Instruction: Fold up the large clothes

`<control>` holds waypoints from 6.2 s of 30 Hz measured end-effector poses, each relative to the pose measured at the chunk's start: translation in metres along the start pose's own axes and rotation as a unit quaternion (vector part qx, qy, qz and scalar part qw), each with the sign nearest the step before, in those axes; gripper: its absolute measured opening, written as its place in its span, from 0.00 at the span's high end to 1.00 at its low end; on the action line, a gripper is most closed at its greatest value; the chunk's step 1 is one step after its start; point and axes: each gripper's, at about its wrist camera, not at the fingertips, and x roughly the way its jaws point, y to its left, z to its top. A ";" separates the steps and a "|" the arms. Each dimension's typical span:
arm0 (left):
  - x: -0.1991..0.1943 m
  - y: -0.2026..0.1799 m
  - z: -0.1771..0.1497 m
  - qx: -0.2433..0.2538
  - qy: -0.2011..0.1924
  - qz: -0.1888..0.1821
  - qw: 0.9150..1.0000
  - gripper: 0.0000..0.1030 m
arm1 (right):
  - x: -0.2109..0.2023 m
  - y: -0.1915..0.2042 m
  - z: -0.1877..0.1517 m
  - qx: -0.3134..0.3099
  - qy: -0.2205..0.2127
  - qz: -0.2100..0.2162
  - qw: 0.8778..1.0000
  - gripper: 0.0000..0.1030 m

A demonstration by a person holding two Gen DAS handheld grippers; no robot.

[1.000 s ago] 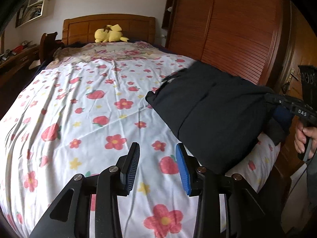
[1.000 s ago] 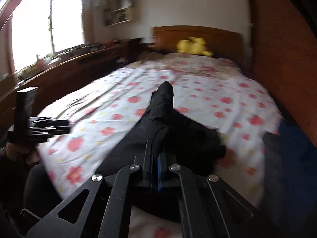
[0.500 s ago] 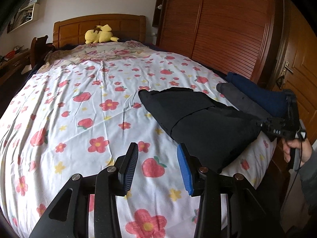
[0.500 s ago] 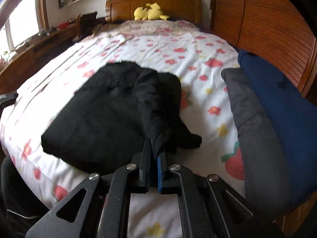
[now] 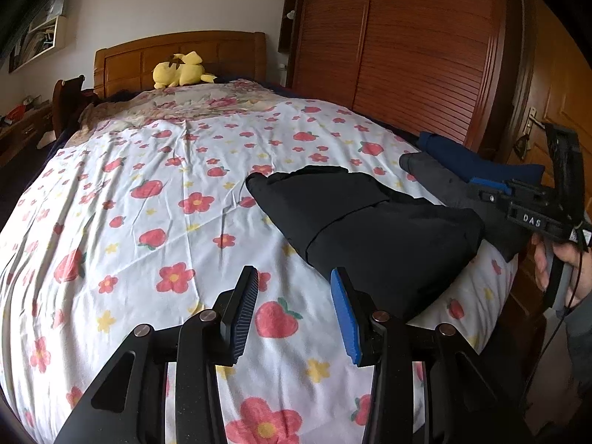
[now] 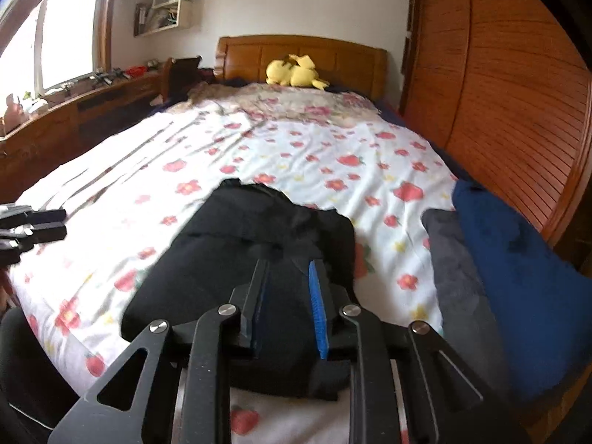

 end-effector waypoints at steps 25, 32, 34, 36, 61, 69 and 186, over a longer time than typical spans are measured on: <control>0.096 0.003 0.038 0.017 0.045 -0.024 0.999 0.56 | 0.054 -0.015 -0.047 0.007 0.090 0.026 0.996 0.77; 0.161 0.009 0.072 0.026 0.060 -0.024 0.998 0.55 | 0.079 -0.029 -0.071 0.012 0.132 0.020 0.991 0.77; 0.182 0.012 0.082 0.026 0.065 -0.019 0.997 0.54 | 0.082 -0.027 -0.074 0.012 0.130 0.019 0.991 0.77; 0.201 0.014 0.089 0.026 0.071 -0.015 0.997 0.54 | 0.084 -0.030 -0.075 0.015 0.129 0.024 0.991 0.77; 0.289 0.031 0.104 0.000 0.111 0.014 0.994 0.14 | 0.029 -0.049 -0.085 0.064 0.112 -0.009 0.992 0.66; 0.286 0.034 0.102 -0.004 0.112 0.010 0.994 0.14 | 0.035 -0.046 -0.113 0.109 0.147 0.039 0.982 0.66; -0.031 -0.187 0.108 0.169 -0.094 -0.156 0.969 0.27 | -0.106 -0.355 -0.070 0.235 0.046 -0.257 0.936 0.66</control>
